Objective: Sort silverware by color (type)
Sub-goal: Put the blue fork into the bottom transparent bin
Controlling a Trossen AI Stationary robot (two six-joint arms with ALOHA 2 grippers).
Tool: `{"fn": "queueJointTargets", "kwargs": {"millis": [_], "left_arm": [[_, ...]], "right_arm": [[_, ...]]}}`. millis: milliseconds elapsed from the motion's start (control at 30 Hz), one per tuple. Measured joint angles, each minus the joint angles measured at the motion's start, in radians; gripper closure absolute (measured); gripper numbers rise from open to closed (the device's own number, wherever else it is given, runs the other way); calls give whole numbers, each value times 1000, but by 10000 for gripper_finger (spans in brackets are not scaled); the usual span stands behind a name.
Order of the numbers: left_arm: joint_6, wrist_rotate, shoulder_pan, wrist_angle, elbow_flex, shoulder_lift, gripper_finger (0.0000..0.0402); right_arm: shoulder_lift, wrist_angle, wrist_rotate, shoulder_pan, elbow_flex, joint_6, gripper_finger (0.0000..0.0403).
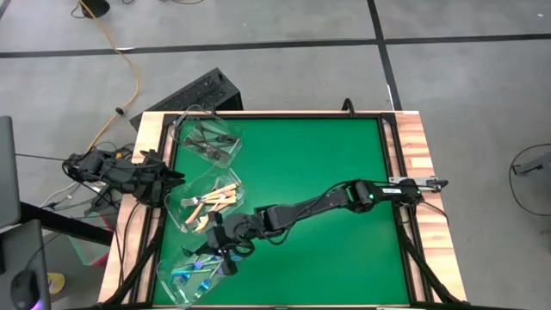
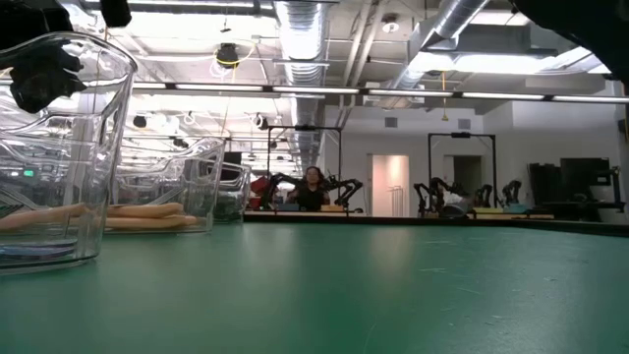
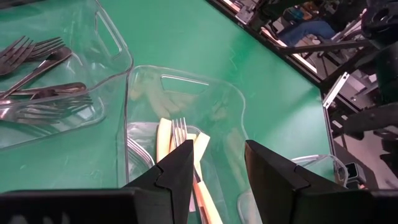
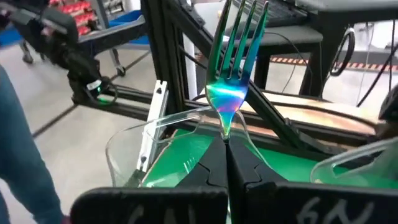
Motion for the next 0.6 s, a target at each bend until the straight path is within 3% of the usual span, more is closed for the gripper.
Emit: {"fn": "queueJointTargets", "kwargs": {"millis": [433, 600], "left_arm": [[-2, -2, 0, 0, 0, 0, 274], [-2, -3, 0, 0, 0, 0, 274]], "right_arm": [[0, -94, -50, -1, 0, -323, 399], [16, -108, -113, -10, 1, -349, 399]]}}
